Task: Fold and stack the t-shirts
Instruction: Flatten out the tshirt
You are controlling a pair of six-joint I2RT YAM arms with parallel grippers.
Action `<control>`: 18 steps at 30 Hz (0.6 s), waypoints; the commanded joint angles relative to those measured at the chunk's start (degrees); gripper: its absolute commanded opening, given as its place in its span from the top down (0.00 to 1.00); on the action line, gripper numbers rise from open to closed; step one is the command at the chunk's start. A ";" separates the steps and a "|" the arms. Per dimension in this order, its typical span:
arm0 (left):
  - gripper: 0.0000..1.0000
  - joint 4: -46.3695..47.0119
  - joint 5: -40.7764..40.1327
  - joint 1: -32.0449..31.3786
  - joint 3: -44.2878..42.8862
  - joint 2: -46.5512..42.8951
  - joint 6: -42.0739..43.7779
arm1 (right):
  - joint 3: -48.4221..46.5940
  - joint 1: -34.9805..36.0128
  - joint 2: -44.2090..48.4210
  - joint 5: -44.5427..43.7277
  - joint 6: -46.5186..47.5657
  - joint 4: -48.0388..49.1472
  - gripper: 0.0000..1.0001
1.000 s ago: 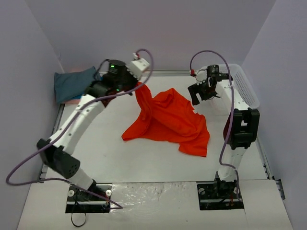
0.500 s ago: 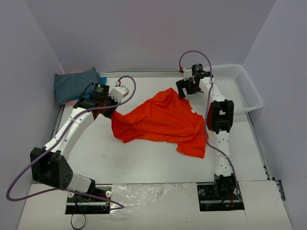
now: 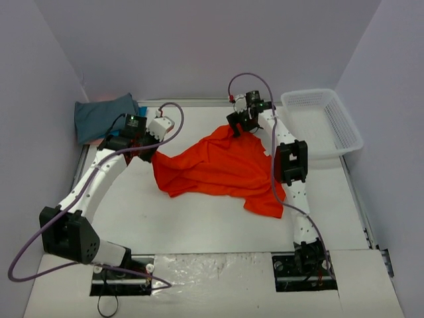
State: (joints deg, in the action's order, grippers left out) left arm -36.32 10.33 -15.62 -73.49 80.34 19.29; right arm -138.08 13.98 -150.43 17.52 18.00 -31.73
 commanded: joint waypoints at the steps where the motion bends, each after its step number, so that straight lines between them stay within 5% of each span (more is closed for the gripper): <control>1: 0.98 0.89 0.74 1.11 -0.34 -3.43 0.05 | -2.54 -0.18 -2.50 -5.21 -2.00 0.52 0.19; 11: 0.98 2.30 1.98 3.14 2.30 -5.28 0.05 | -3.95 -0.27 -5.48 -8.03 -2.53 5.44 0.30; 14: 0.98 2.56 2.06 3.49 2.65 -5.28 0.13 | -2.73 0.17 -5.66 -9.07 -1.65 5.45 0.65; 15: 0.98 2.57 2.07 3.49 2.83 -5.10 0.14 | -2.28 0.26 -5.66 -9.60 -1.48 5.45 0.89; 18: 0.98 2.57 2.07 3.49 2.65 -4.58 0.49 | 1.31 0.26 -4.18 -10.49 -0.78 5.36 1.00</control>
State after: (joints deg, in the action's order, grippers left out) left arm -34.57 11.92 -12.51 -70.17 77.25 19.31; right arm -140.20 14.20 -153.51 10.90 16.05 -23.57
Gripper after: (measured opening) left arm 0.031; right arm 0.015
